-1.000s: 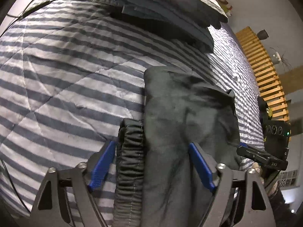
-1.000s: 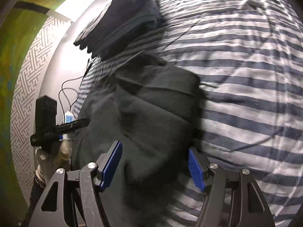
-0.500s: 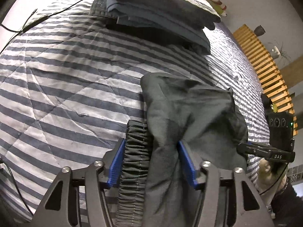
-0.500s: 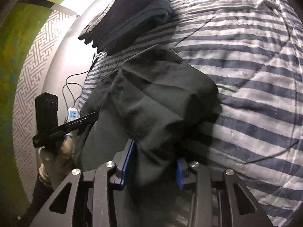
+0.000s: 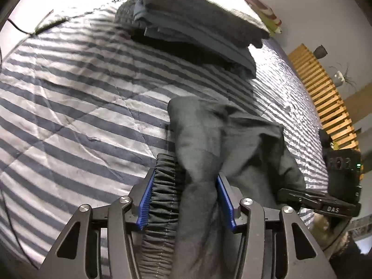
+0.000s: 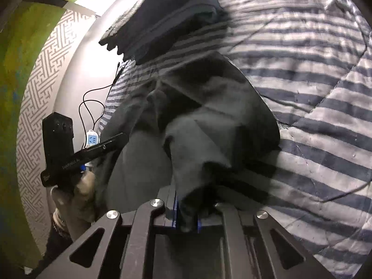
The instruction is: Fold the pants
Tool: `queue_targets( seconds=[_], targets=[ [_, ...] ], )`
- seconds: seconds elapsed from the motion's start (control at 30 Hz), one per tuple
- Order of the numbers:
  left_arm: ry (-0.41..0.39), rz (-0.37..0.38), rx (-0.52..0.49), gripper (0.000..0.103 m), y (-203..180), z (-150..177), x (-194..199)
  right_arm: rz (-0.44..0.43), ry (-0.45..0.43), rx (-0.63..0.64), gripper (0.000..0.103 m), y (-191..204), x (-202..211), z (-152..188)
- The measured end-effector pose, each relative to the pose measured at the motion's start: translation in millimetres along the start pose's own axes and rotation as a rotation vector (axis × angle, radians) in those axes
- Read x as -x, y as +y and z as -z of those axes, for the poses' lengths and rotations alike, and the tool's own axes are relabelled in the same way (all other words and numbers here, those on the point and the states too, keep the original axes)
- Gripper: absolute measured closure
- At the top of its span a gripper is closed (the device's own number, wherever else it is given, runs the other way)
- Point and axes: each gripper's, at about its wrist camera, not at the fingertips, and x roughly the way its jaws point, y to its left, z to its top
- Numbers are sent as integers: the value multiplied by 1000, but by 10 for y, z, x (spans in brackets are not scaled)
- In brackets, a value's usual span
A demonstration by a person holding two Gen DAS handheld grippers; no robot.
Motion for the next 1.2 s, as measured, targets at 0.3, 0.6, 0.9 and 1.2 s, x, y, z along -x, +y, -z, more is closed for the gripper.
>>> queue_targets(
  seconds=[0.3, 0.6, 0.9, 1.2],
  targets=[
    [-52, 19, 21, 72, -54, 11, 209, 89, -61, 161, 95, 403, 255, 92],
    [69, 4, -19, 42, 9, 99, -159, 81, 10, 30, 75, -7, 200, 54],
    [-38, 80, 38, 81, -78, 163, 91, 75, 0, 67, 95, 62, 78, 36],
    [-109, 79, 29, 83, -294, 190, 399, 122, -93, 212, 95, 449, 523, 194]
  ],
)
